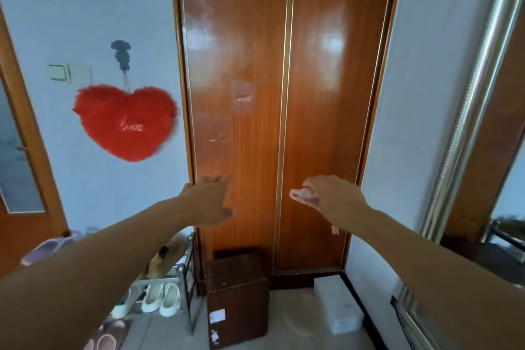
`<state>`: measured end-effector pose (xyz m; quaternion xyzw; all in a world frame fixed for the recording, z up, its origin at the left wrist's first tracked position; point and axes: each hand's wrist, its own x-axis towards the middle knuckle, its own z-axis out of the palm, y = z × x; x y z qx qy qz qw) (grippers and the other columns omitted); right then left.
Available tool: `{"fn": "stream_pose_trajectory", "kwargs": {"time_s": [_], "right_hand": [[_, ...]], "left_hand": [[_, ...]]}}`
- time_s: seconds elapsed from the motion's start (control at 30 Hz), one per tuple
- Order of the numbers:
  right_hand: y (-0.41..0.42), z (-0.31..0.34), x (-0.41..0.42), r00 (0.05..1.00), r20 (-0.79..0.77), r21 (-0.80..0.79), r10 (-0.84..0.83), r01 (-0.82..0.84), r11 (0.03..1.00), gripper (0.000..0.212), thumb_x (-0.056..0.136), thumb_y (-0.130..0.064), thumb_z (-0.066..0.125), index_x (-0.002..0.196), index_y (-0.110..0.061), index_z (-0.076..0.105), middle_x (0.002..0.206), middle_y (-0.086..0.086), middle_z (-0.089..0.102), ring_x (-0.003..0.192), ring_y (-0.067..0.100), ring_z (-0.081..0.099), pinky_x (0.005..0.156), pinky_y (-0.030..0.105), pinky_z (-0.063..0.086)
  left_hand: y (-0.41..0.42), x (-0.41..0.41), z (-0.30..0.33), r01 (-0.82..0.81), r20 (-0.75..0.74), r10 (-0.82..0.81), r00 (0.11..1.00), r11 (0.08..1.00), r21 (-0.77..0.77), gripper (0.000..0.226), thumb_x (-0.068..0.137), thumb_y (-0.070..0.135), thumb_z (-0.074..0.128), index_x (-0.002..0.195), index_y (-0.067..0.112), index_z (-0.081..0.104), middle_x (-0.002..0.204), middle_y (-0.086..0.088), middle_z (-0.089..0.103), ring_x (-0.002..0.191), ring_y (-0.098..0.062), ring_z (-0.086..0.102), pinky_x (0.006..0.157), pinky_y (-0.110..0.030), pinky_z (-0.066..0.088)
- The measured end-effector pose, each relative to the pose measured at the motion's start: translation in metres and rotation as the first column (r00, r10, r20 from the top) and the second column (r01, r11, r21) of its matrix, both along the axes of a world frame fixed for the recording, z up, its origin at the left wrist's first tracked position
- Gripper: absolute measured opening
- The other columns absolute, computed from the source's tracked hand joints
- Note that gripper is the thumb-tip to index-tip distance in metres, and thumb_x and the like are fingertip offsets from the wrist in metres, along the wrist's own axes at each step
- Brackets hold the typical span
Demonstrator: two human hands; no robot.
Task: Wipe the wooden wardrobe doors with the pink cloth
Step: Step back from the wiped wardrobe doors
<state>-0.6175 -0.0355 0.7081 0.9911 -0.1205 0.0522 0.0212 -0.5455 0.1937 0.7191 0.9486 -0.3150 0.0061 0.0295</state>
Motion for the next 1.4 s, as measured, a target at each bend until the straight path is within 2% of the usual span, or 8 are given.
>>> {"fn": "stream_pose_trajectory", "kwargs": {"time_s": [0.17, 0.3, 0.43, 0.53, 0.63, 0.97, 1.13, 1.4], "right_hand": [[0.017, -0.010, -0.025, 1.000, 0.009, 0.103, 0.002, -0.003, 0.995, 0.035, 0.097, -0.042, 0.045, 0.105, -0.010, 0.057, 0.090, 0.001, 0.058, 0.089, 0.017, 0.061, 0.092, 0.031, 0.046], [0.039, -0.026, -0.041, 1.000, 0.028, 0.042, 0.000, -0.001, 0.999, 0.029, 0.096, -0.046, 0.048, 0.089, -0.019, 0.053, 0.075, -0.007, 0.052, 0.080, 0.015, 0.061, 0.083, 0.029, 0.048], [0.081, -0.029, -0.070, 0.999, -0.004, 0.068, -0.032, 0.032, 0.997, 0.029, 0.094, -0.038, 0.055, 0.073, -0.023, 0.041, 0.074, -0.006, 0.050, 0.083, 0.018, 0.061, 0.090, 0.036, 0.049], [0.113, -0.035, -0.096, 0.999, 0.013, 0.034, -0.033, 0.033, 0.999, 0.022, 0.093, -0.038, 0.057, 0.089, -0.018, 0.052, 0.082, -0.005, 0.052, 0.084, 0.017, 0.060, 0.084, 0.036, 0.050], [0.135, -0.048, -0.117, 0.994, 0.107, 0.021, 0.011, -0.013, 1.000, 0.025, 0.094, -0.044, 0.055, 0.082, -0.024, 0.048, 0.074, -0.008, 0.053, 0.075, 0.014, 0.060, 0.074, 0.028, 0.049], [0.149, -0.079, -0.153, 0.995, -0.096, -0.115, -0.010, -0.002, 0.993, 0.033, 0.084, -0.045, 0.070, 0.092, -0.027, 0.044, 0.086, -0.009, 0.053, 0.086, 0.014, 0.060, 0.077, 0.026, 0.045], [0.146, -0.089, -0.171, 0.987, -0.151, 0.044, -0.059, 0.066, 0.997, 0.033, 0.092, -0.054, 0.051, 0.091, -0.022, 0.047, 0.086, -0.005, 0.054, 0.084, 0.015, 0.058, 0.079, 0.026, 0.042], [0.129, -0.100, -0.218, 0.975, -0.212, 0.107, -0.062, 0.086, 0.990, 0.029, 0.093, -0.046, 0.054, 0.094, -0.017, 0.050, 0.101, 0.001, 0.065, 0.092, 0.018, 0.061, 0.087, 0.029, 0.045]], "left_hand": [[0.018, -0.020, -0.015, 0.037, -0.037, -0.037, 0.999, 0.999, 0.000, 0.074, 0.088, 0.037, 0.051, 0.147, 0.019, 0.011, 0.155, -0.003, 0.019, 0.141, -0.026, 0.014, 0.111, -0.052, 0.020], [0.047, -0.039, -0.024, 0.073, -0.051, -0.072, 0.996, 0.997, 0.005, 0.074, 0.088, 0.038, 0.052, 0.147, 0.020, 0.012, 0.155, -0.003, 0.020, 0.141, -0.026, 0.015, 0.111, -0.052, 0.020], [0.091, -0.060, -0.031, 0.102, -0.073, -0.101, 0.992, 0.995, 0.009, 0.073, 0.088, 0.039, 0.052, 0.147, 0.021, 0.012, 0.154, -0.004, 0.021, 0.141, -0.027, 0.016, 0.111, -0.053, 0.020], [0.121, -0.075, -0.038, 0.110, -0.121, -0.109, 0.987, 0.994, -0.002, 0.071, 0.089, 0.038, 0.052, 0.146, 0.021, 0.014, 0.150, -0.006, 0.029, 0.139, -0.028, 0.021, 0.110, -0.052, 0.023], [0.142, -0.085, -0.048, 0.125, -0.137, -0.126, 0.982, 0.992, -0.019, 0.068, 0.088, 0.037, 0.055, 0.145, 0.020, 0.020, 0.145, -0.007, 0.037, 0.131, -0.026, 0.033, 0.106, -0.047, 0.031], [0.176, -0.127, -0.072, 0.126, -0.217, -0.126, 0.968, 0.992, -0.016, 0.069, 0.089, 0.038, 0.054, 0.145, 0.018, 0.019, 0.148, -0.006, 0.034, 0.133, -0.023, 0.033, 0.108, -0.041, 0.031], [0.168, -0.153, -0.076, 0.102, -0.228, -0.110, 0.968, 0.994, -0.046, 0.064, 0.089, 0.035, 0.054, 0.143, 0.018, 0.024, 0.142, -0.005, 0.041, 0.127, -0.022, 0.040, 0.103, -0.039, 0.036], [0.140, -0.195, -0.099, 0.116, -0.238, -0.120, 0.964, 0.993, -0.028, 0.067, 0.087, 0.035, 0.057, 0.144, 0.014, 0.026, 0.145, -0.006, 0.039, 0.130, -0.023, 0.039, 0.103, -0.034, 0.035]]}}
